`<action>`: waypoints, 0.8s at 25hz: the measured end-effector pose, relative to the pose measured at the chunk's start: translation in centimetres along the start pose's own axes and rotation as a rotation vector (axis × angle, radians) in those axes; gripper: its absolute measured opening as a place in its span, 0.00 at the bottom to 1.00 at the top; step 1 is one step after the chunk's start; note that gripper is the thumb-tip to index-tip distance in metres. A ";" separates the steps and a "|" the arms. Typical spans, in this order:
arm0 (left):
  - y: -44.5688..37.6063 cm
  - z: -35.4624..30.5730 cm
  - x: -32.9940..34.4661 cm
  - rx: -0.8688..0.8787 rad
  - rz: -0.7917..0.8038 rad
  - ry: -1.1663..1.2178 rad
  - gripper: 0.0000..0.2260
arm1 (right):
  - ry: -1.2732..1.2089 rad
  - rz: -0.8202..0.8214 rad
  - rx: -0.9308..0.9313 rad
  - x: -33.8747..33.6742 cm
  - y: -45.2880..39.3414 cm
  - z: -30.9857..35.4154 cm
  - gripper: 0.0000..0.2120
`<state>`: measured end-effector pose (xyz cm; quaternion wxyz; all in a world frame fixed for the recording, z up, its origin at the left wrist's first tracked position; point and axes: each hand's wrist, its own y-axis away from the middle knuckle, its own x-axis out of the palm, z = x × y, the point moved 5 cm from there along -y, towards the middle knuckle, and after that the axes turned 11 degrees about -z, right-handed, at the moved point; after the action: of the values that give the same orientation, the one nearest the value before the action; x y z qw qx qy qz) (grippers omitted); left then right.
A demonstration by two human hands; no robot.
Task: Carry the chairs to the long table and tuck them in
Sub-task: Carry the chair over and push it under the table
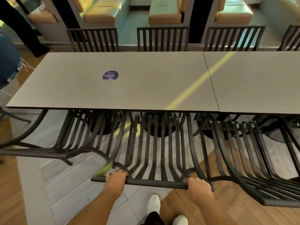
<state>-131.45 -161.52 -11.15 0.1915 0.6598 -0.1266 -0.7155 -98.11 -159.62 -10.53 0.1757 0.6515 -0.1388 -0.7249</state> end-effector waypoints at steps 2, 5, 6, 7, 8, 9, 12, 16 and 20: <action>-1.4 0.3 -0.7 0.014 -0.008 -0.016 0.25 | -0.006 -0.009 0.012 0.0 -0.8 0.2 0.09; -3.5 0.6 -1.7 0.035 0.009 -0.027 0.24 | 0.033 -0.020 -0.028 -0.3 -2.5 0.3 0.11; -4.2 0.5 -2.0 0.036 0.014 -0.028 0.24 | 0.052 -0.020 -0.047 -0.6 -3.0 0.4 0.11; -4.7 0.5 -2.2 0.033 0.019 -0.024 0.23 | 0.066 -0.022 -0.055 -0.9 -3.5 0.4 0.11; -5.2 0.5 -2.3 0.028 0.025 -0.015 0.23 | 0.075 -0.024 -0.053 -1.0 -3.9 0.4 0.11; -5.8 0.4 -2.5 0.025 0.027 -0.004 0.23 | 0.075 -0.026 -0.047 -1.1 -4.4 0.2 0.11; -7.1 -0.1 -3.1 0.031 0.014 0.015 0.20 | 0.084 -0.028 -0.039 -1.6 -5.8 -0.2 0.11; -8.6 -1.0 -3.8 0.032 0.004 0.027 0.19 | 0.122 -0.015 -0.060 -3.0 -7.9 -1.0 0.12; -9.1 -2.1 -3.6 0.002 0.031 0.033 0.21 | 0.130 0.025 -0.053 -3.4 -8.9 -2.0 0.14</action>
<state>-130.16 -151.66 -12.02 0.2041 0.6695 -0.1345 -0.7015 -96.50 -150.05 -11.55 0.2103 0.6905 -0.1161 -0.6823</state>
